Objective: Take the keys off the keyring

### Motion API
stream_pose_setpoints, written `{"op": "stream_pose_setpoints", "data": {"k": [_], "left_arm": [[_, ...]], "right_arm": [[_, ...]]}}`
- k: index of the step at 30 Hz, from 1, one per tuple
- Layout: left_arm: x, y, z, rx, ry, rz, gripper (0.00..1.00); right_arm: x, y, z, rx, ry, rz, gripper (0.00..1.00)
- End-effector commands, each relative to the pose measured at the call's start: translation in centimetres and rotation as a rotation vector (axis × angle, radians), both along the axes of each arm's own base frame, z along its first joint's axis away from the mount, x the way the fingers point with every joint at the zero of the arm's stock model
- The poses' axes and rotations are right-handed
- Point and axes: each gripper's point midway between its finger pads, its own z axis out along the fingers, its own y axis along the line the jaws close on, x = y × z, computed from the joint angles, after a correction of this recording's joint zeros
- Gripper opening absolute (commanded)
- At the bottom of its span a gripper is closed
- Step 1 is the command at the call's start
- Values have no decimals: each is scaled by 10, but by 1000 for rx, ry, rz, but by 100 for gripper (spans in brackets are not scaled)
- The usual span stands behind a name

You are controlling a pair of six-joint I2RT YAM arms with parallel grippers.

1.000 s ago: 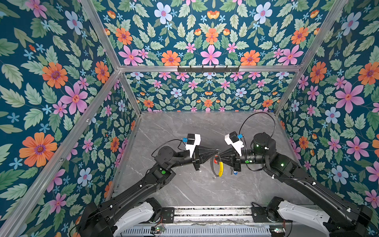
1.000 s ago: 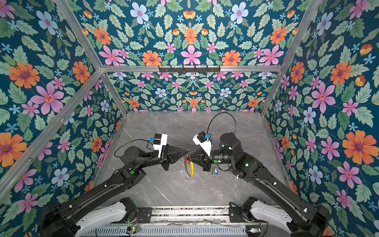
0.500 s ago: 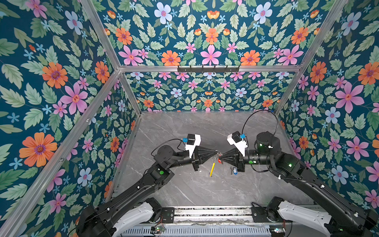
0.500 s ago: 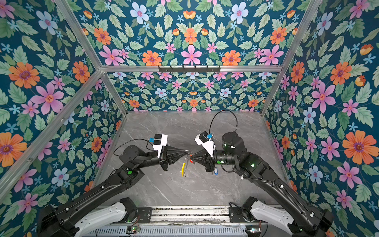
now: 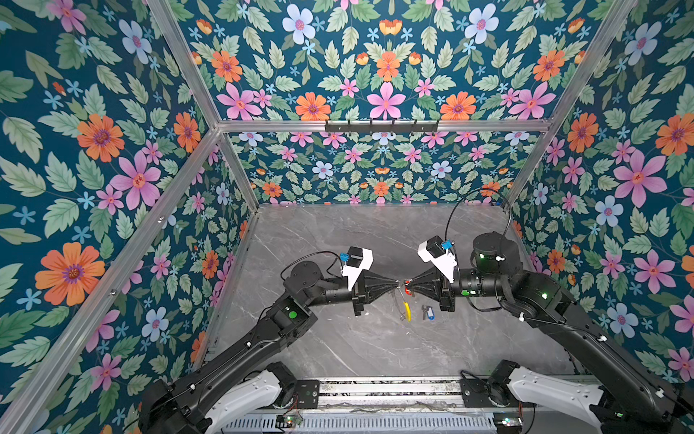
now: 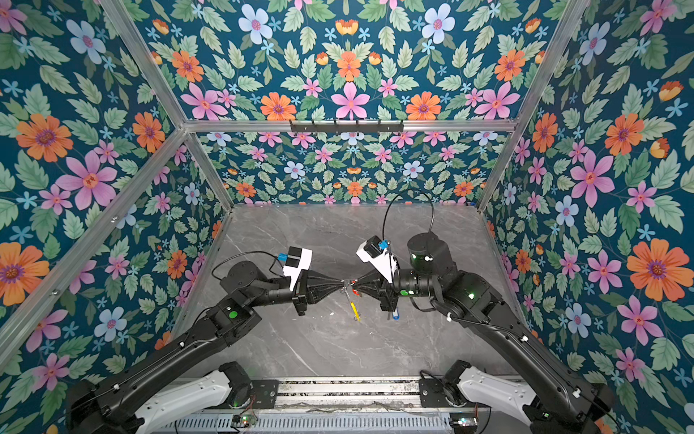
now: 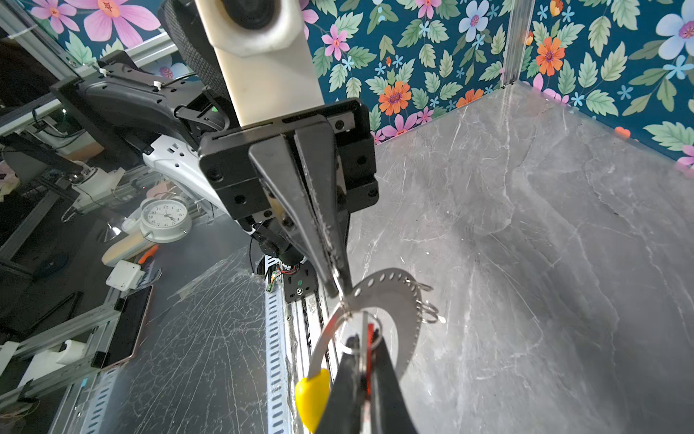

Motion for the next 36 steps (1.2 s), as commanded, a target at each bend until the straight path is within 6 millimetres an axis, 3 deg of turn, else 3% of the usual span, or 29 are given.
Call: {"op": "stream_pose_setpoints", "data": {"k": [1,21,31,36], "left_arm": [[-7,-1,2,11,-29,-42,0],[-49,7,16,-46,-47,-294,0],[-56,11,26,-104,-58,-318,0],[-48,11,30,-137,-59,-267,0]], "right_arm": [[-4,0,1,-24,-17,36,0],[7,0,-3,35,78,91,0],[8,3,-13,54,120,100,0],[8,6,-15,73,140,104,0]]}}
